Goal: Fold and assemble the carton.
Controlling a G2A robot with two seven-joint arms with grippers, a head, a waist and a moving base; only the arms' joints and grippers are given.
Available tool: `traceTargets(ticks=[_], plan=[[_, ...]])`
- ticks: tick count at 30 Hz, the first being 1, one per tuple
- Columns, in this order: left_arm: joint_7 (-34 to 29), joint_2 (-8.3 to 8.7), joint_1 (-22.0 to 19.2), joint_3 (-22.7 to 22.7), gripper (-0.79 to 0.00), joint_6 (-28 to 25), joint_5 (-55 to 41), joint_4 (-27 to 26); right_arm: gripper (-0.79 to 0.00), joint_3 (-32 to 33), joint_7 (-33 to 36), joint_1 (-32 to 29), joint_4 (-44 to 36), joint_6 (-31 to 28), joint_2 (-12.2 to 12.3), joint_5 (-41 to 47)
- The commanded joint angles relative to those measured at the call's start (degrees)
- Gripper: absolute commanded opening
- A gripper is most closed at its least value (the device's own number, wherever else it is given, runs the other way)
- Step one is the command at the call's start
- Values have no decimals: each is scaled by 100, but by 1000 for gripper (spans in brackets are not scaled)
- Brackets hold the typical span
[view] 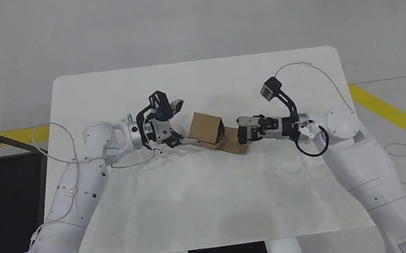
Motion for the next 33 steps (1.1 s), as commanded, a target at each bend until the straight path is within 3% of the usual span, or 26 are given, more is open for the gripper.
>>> traceTargets(ticks=[1,18,24,28,33], plan=[[0,0,0,0,0,0,0,0,0,0,0,0,1,0,0,0],[-38,2,29,3,0,85,44,-55,0,0,0,0,1,0,0,0],[123,65,-17,32,0,0,683,-131,0,0,0,0,1,0,0,0],[765,153,-189,306,0,0,1198,6,0,0,0,0,1,0,0,0],[2030,301,-595,838,0,0,1991,428,0,0,0,0,1,0,0,0]])
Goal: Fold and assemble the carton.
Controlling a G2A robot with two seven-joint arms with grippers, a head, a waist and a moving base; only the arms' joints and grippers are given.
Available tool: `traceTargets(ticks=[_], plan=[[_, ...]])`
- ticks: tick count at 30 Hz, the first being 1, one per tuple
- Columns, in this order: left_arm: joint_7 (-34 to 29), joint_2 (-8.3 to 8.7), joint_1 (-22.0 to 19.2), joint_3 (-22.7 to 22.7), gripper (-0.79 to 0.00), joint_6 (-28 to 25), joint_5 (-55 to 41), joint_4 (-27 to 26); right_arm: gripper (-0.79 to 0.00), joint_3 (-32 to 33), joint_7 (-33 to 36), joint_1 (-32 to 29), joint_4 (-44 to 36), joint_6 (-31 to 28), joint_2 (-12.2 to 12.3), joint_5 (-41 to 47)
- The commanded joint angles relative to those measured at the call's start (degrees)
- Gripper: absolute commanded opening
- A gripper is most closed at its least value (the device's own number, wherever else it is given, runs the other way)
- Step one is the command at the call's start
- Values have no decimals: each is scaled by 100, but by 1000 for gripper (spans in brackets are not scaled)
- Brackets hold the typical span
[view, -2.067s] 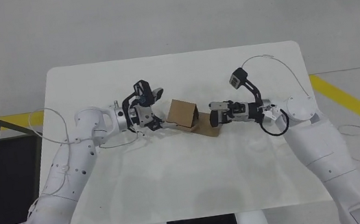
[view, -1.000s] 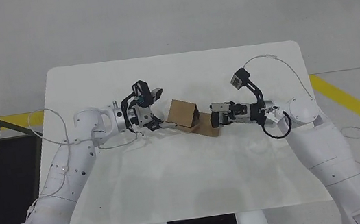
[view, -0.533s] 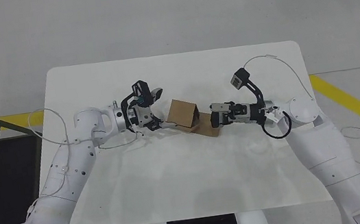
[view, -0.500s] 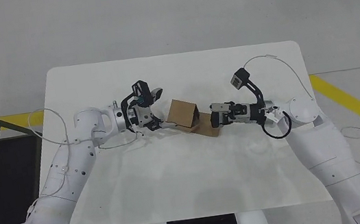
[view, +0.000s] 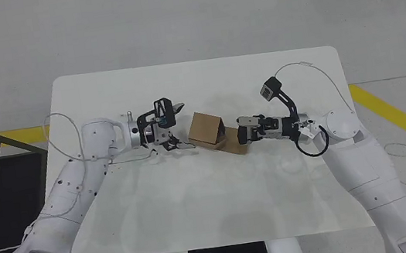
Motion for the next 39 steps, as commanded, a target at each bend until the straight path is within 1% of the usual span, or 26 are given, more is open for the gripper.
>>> traceTargets(ticks=[1,6,8,10,17,21,26,30,32,39], plan=[[629,49,-190,261,0,0,311,222,0,0,0,0,1,0,0,0],[1850,121,-697,825,0,0,994,796,0,0,0,0,1,0,0,0],[2292,112,-864,993,0,0,1149,1035,0,0,0,0,1,0,0,0],[2545,76,-1011,1160,0,44,1299,1173,0,0,0,0,1,0,0,0],[2819,-130,-1347,1763,0,317,1213,1530,0,-7,-72,-27,-35,16,0,-24],[2951,-244,-1518,2051,0,449,1103,1785,0,29,-225,-234,-302,218,38,-183],[3092,-363,-1670,2382,0,590,1058,1992,0,278,-442,-612,-442,357,122,-294],[3192,-446,-1773,2589,0,690,1019,2135,0,433,-591,-840,-525,509,185,-496],[3233,-483,-1819,2676,0,731,991,2199,0,461,-595,-905,-528,528,197,-460],[3369,-588,-1941,2908,0,868,888,2423,0,280,-665,-758,-234,600,182,-556]])
